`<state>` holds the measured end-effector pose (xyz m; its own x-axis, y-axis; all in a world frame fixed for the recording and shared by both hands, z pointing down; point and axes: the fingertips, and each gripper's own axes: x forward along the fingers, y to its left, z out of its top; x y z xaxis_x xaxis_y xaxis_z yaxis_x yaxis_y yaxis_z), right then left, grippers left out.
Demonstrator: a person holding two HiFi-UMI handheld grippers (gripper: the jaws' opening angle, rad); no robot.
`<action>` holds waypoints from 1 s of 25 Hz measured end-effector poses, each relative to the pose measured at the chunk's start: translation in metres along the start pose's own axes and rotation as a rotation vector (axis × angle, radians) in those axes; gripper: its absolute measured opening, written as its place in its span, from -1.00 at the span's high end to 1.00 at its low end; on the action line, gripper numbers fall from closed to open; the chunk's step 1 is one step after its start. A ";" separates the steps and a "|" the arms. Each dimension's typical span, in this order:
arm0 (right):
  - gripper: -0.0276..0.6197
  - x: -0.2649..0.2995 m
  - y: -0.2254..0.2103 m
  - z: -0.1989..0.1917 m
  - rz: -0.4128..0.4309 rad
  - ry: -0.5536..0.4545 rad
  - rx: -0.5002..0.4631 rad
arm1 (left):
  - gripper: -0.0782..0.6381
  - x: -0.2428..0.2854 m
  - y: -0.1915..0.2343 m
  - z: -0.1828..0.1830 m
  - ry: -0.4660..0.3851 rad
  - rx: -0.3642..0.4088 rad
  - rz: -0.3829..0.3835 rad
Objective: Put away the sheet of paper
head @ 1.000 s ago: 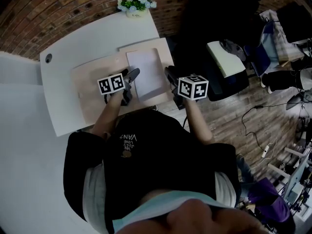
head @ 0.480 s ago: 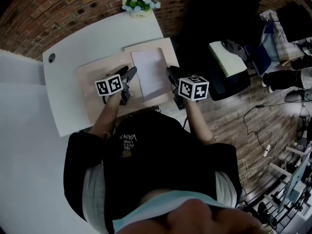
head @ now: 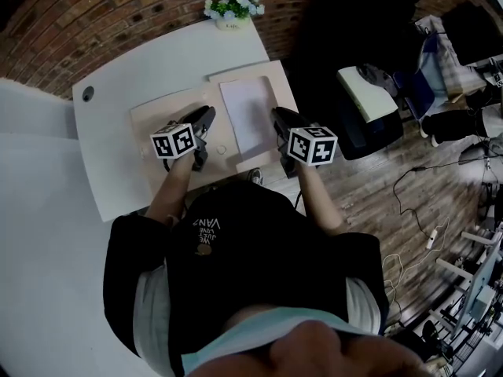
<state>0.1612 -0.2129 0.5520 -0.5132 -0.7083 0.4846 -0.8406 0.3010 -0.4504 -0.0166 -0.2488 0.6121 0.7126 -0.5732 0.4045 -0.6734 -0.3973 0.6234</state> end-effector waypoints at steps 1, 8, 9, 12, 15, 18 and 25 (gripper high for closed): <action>0.75 0.000 0.003 -0.001 -0.005 -0.004 0.001 | 0.57 -0.003 -0.002 0.002 -0.003 0.006 -0.012; 0.78 -0.005 0.020 -0.007 -0.048 -0.049 0.010 | 0.78 -0.024 -0.017 0.015 -0.035 0.075 -0.090; 0.79 -0.006 0.022 -0.008 -0.053 -0.055 0.012 | 0.78 -0.027 -0.020 0.017 -0.044 0.077 -0.100; 0.82 -0.010 0.028 -0.011 -0.070 -0.074 0.017 | 0.78 -0.035 -0.025 0.022 -0.068 0.090 -0.128; 0.90 -0.013 0.034 -0.011 -0.088 -0.098 0.016 | 0.78 -0.043 -0.029 0.028 -0.083 0.106 -0.151; 0.92 -0.014 0.041 -0.012 -0.101 -0.124 0.014 | 0.78 -0.052 -0.030 0.032 -0.093 0.128 -0.171; 0.92 -0.017 0.058 -0.013 -0.123 -0.185 0.018 | 0.78 -0.073 -0.031 0.037 -0.105 0.181 -0.194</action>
<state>0.1188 -0.1747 0.5276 -0.3654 -0.8444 0.3918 -0.8908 0.1952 -0.4103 -0.0555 -0.2210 0.5385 0.8136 -0.5412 0.2124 -0.5576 -0.6226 0.5490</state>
